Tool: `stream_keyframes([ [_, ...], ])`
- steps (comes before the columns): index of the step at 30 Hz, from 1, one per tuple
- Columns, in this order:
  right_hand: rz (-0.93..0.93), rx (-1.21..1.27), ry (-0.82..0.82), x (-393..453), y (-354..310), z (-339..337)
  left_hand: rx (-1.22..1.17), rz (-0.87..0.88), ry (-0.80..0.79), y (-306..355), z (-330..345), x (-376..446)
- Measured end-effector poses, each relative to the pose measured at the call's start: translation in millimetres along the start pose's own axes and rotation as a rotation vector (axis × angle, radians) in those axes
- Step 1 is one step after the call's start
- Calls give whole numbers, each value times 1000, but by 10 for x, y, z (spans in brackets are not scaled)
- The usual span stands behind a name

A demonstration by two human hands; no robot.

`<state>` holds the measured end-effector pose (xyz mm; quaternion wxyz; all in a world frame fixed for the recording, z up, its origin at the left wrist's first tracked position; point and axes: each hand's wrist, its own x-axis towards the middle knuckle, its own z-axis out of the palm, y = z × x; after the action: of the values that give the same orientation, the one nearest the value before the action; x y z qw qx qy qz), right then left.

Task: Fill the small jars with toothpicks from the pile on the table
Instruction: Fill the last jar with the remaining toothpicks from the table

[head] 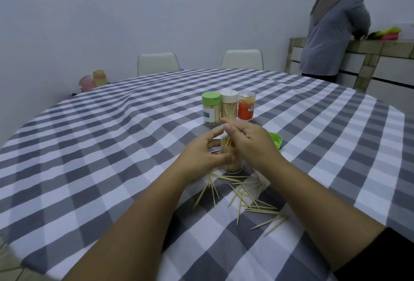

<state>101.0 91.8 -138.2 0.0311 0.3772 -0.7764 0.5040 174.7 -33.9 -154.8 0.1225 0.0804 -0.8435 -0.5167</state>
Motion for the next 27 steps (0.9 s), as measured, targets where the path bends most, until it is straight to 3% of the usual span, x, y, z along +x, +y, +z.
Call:
stream_keyframes([
  [5,14,33,-137,29,39,-54,67,-3,48,-18,-15,5],
  [9,52,-76,-145,111,109,-77,60,7,34,-13,-12,-6],
  [13,17,-133,-329,90,155,-44,93,25,28,-50,-15,24],
  [19,151,165,-97,-10,130,-171,239,76,107,-8,18,-7],
  [24,106,211,110,-75,132,-148,374,231,178,6,47,-9],
  [27,68,192,150,-116,145,-124,445,269,232,-33,11,25],
])
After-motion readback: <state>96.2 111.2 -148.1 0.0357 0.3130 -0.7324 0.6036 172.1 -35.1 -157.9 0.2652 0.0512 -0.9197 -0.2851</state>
